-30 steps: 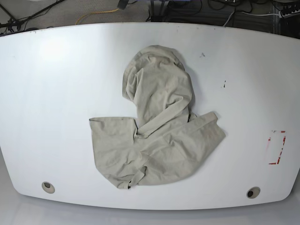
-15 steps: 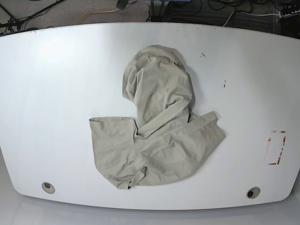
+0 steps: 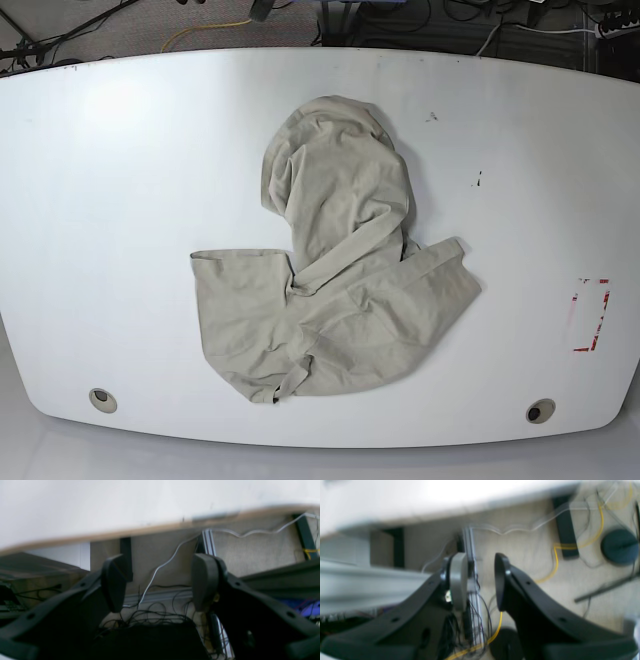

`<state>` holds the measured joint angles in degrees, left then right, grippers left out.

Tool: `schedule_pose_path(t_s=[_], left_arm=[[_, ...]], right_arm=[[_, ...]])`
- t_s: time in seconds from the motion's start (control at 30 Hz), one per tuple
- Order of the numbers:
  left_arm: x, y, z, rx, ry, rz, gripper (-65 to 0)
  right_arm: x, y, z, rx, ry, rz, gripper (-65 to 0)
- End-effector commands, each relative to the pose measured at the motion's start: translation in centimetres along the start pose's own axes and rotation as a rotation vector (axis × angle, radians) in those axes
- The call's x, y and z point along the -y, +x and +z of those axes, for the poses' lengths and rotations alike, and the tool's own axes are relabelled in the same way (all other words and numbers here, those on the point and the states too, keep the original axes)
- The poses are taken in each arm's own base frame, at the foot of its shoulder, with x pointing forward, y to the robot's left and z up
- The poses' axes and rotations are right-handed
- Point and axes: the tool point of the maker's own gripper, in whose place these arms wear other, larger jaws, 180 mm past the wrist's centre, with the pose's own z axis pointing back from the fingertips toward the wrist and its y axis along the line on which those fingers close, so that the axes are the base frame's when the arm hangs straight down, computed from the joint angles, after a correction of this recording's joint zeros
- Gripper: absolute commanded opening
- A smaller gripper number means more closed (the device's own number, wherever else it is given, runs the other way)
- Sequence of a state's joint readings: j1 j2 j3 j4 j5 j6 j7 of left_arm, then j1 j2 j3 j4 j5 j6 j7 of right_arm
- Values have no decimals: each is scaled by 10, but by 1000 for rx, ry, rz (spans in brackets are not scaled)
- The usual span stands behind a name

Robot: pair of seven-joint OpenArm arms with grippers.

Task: Fold the T-shirt properly

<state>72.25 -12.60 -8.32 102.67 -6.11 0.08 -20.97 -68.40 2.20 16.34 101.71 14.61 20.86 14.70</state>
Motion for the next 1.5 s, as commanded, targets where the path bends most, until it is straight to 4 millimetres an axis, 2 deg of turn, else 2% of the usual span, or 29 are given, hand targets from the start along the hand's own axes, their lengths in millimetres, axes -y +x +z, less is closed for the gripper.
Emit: schedule_pose_path(t_s=[0.0, 0.07, 0.23, 0.3, 0.4, 0.47, 0.53, 0.6, 0.73, 0.83, 1.23, 1.37, 1.47], left_arm=[[4, 8, 5, 24, 16, 23, -279], [6, 13, 2, 46, 32, 46, -279], [10, 29, -10, 104, 53, 74, -269], [14, 35, -15, 125, 54, 85, -210], [22, 39, -21, 142, 37, 100, -117], [28, 40, -22, 144, 21, 110, -97], [32, 50, -25, 174, 11, 116, -92], [35, 59, -29, 201, 3, 120, -92], [49, 69, -36, 221, -37, 138, -90], [62, 80, -49, 227, -74, 153, -90], [115, 132, -122, 201, -233, 148, -90], [136, 143, -138, 158, -330, 100, -90], [154, 147, -140, 142, -429, 49, -92]], right_arm=[[4, 22, 4, 60, -8, 23, -476], [0, 47, -8, 135, 8, 40, -474], [-14, 89, -28, 246, 50, 77, -471], [-20, 107, -42, 265, 75, 109, -471], [-19, 117, -59, 246, 95, 144, -471], [-20, 125, -68, 248, 103, 159, -471], [-22, 136, -80, 254, 110, 180, -469], [-24, 143, -90, 245, 112, 190, -458], [-26, 152, -107, 218, 112, 203, -341], [-27, 162, -113, 230, 114, 211, -295], [-33, 193, -136, 240, 115, 233, -293], [-34, 196, -137, 249, 116, 234, -293], [-35, 202, -138, 262, 117, 237, -293]])
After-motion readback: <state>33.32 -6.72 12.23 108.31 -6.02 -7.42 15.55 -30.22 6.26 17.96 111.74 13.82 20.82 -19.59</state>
